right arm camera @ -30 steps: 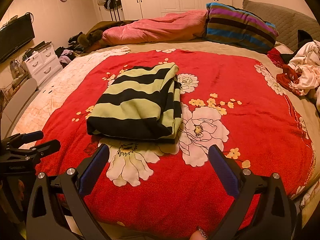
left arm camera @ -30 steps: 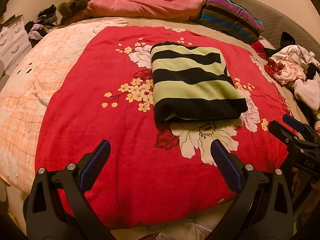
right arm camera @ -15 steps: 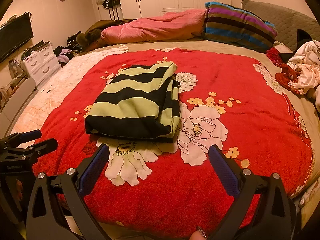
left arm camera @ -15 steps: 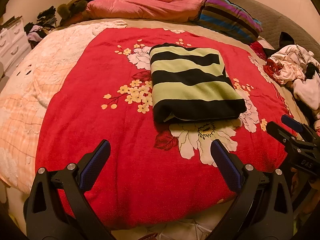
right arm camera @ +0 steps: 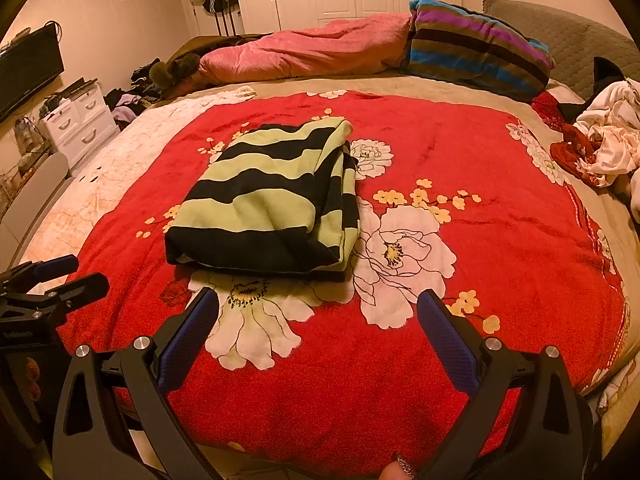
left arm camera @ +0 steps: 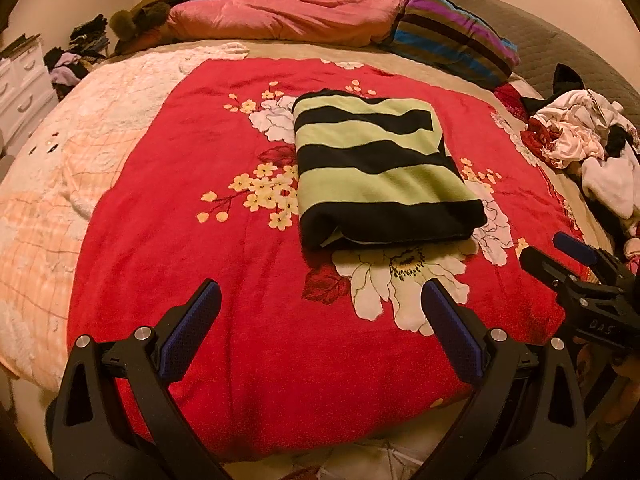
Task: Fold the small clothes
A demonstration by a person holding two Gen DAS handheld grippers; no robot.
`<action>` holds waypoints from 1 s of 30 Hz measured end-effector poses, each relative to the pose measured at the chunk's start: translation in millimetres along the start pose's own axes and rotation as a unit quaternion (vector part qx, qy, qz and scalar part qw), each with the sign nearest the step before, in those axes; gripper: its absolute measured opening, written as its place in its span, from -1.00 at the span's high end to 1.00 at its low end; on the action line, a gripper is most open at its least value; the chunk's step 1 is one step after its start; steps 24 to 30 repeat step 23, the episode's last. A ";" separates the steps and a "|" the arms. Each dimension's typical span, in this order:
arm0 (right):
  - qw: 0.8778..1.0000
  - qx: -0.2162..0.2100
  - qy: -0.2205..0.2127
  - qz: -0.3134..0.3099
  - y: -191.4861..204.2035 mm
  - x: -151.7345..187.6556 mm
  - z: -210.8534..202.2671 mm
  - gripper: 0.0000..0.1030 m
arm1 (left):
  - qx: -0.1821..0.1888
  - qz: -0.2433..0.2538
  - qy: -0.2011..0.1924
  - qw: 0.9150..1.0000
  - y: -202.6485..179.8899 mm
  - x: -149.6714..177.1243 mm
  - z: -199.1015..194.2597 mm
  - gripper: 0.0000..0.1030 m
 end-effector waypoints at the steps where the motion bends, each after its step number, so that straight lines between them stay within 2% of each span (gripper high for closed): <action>1: 1.000 0.001 0.001 0.000 -0.3 0.3 0.6 -0.92 | 0.000 0.003 -0.007 1.000 0.5 -0.5 -2.0 -0.82; 3: 1.000 0.001 0.002 0.000 -1.0 0.2 1.4 -0.92 | -0.004 -0.004 -0.029 1.000 1.1 -2.8 -8.3 -0.82; 7: 1.000 0.000 0.005 0.005 -3.3 0.9 5.0 -0.92 | 0.023 -0.034 -0.032 0.999 9.2 -8.6 -12.2 -0.82; 9: 1.000 -0.003 0.009 0.009 -3.6 1.9 8.4 -0.92 | 0.015 -0.041 -0.044 0.998 13.2 -10.8 -13.0 -0.82; 11: 1.000 -0.006 0.013 0.013 -6.4 3.8 12.9 -0.92 | 0.000 -0.045 -0.048 0.998 19.4 -15.7 -10.1 -0.82; 15: 0.999 -0.009 0.019 0.035 -20.3 4.6 19.9 -0.92 | -0.041 -0.088 -0.012 0.995 55.3 -32.7 13.1 -0.82; 17: 0.999 0.003 0.020 0.051 -40.7 3.4 24.0 -0.92 | -0.066 -0.108 -0.003 0.992 77.5 -42.1 23.9 -0.82; 20: 0.995 0.023 0.024 0.094 -83.6 3.7 30.9 -0.92 | -0.137 -0.141 -0.008 0.980 127.0 -63.5 40.7 -0.82; 23: 0.986 0.075 0.032 0.146 -148.9 9.5 42.8 -0.92 | -0.200 -0.161 -0.009 0.966 177.3 -86.3 59.7 -0.82; 30: 0.986 0.075 0.032 0.146 -148.9 9.5 42.8 -0.92 | -0.200 -0.161 -0.009 0.966 177.3 -86.3 59.7 -0.82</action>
Point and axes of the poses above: each gripper's, at about its wrist camera, not at the fingertips, and z roughly the way its jaws point, y to its left, x to its underside, the point moved 1 cm from there along z, roughly the way its jaws point, and after that the axes turned 14 degrees about -z, right-handed, at the moved point
